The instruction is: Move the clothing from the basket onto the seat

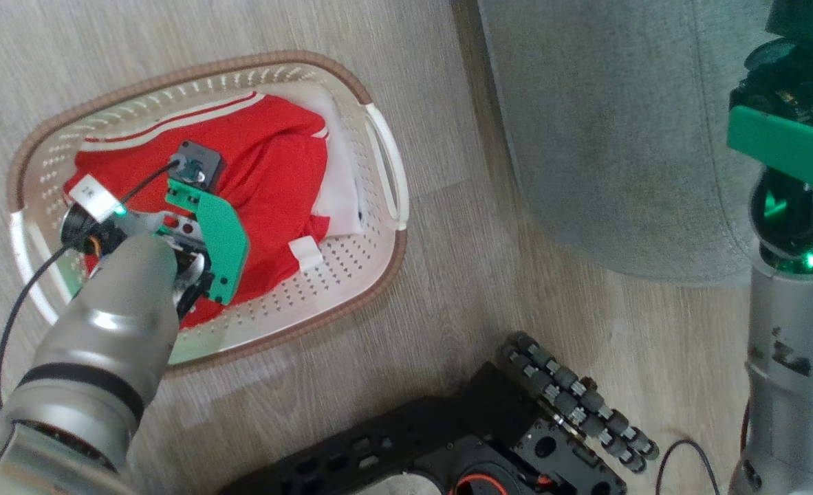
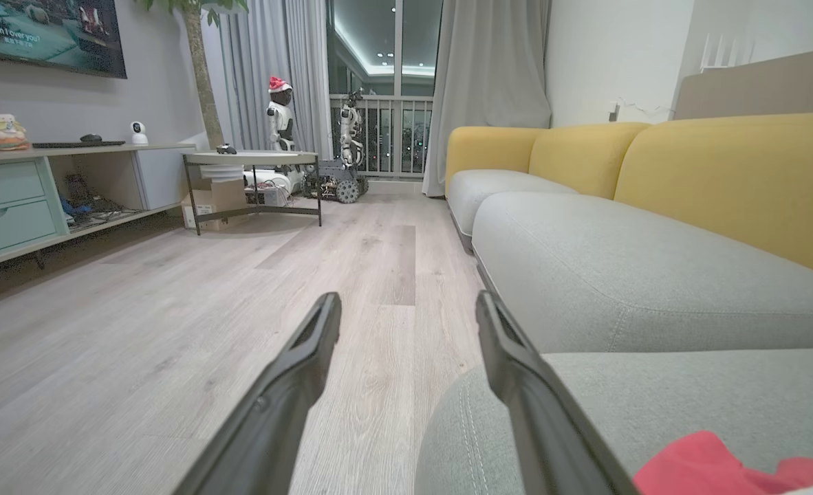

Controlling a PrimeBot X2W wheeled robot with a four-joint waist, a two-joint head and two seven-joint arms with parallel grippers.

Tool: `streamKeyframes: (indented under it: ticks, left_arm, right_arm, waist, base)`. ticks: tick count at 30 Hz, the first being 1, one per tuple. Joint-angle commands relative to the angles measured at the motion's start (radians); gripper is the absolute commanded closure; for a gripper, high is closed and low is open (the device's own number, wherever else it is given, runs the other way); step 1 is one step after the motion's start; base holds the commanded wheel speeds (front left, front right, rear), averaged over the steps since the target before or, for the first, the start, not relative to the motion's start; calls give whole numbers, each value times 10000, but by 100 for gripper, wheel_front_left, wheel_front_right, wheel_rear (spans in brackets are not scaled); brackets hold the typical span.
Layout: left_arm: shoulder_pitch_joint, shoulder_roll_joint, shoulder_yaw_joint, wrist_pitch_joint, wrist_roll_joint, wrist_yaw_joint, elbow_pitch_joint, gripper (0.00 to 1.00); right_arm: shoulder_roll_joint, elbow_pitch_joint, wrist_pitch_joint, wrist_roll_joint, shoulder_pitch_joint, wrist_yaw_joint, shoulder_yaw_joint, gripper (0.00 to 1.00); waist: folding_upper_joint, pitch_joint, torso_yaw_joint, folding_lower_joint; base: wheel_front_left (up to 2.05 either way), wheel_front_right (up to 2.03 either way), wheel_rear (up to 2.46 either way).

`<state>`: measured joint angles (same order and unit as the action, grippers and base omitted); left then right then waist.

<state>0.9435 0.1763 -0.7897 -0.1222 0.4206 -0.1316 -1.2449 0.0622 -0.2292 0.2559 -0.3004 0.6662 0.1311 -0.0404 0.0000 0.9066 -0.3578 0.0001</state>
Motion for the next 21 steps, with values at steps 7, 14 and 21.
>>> streamKeyframes:
  ticks: [7,14,21]
  left_arm:
    - [-490,-65,-223,614,518,10,348,100]
    - [-901,-331,-748,1383,993,10,891,100]
    - [-1246,-610,-1148,2340,1536,10,1497,100]
  right_arm:
    - [-116,-9,58,55,-346,-4,-28,0]
    - [125,378,58,104,-792,-4,-61,0]
    - [555,760,59,97,-1555,-4,-251,0]
  waist:
    - [0,-1133,331,-1]
    - [0,-2539,683,-1]
    - [0,-3985,1144,-1]
  base:
    - [0,0,0]
    - [0,0,0]
    - [0,0,0]
